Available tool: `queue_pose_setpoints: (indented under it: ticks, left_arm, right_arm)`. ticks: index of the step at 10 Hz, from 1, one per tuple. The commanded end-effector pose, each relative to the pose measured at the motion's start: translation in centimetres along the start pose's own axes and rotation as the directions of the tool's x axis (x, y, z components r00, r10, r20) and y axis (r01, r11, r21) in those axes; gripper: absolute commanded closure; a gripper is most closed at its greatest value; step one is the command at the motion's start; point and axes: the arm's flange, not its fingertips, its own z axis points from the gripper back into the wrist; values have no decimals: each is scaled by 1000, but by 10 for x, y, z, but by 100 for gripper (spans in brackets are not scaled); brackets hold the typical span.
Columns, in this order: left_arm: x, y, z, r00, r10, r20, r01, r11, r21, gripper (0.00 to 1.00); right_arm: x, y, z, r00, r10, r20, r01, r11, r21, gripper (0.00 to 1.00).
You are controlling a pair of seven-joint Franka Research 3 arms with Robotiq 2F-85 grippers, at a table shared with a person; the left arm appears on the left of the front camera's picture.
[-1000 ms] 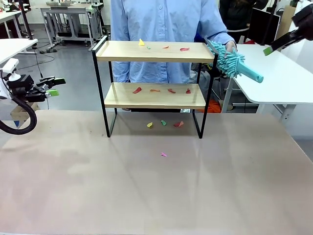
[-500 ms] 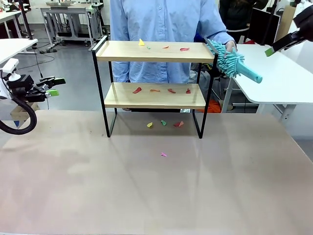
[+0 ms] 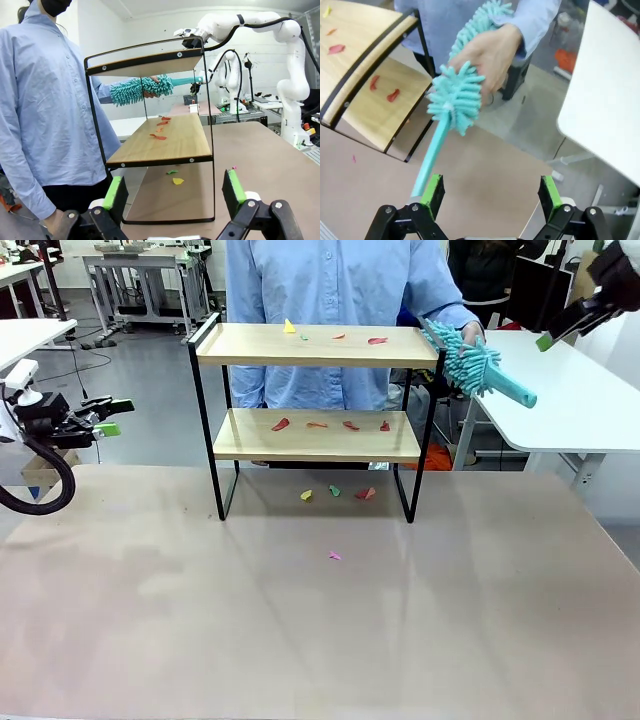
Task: Clean the shelf.
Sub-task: Pick up the Duster handed by the human.
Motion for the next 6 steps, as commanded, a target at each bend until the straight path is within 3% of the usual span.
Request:
queue_pose_setpoints:
  ticks: [1, 6]
  left_arm:
    - [1, -1, 0, 1000, -16, -12, 16, 1000, -9, 0]
    - [1, -1, 0, 1000, -16, -12, 16, 1000, -9, 0]
  right_arm:
    - [12, 31, 10, 995, -81, -65, 83, 996, 26, 0]
    - [5, 77, -12, 980, -157, -118, 160, 987, 13, 0]
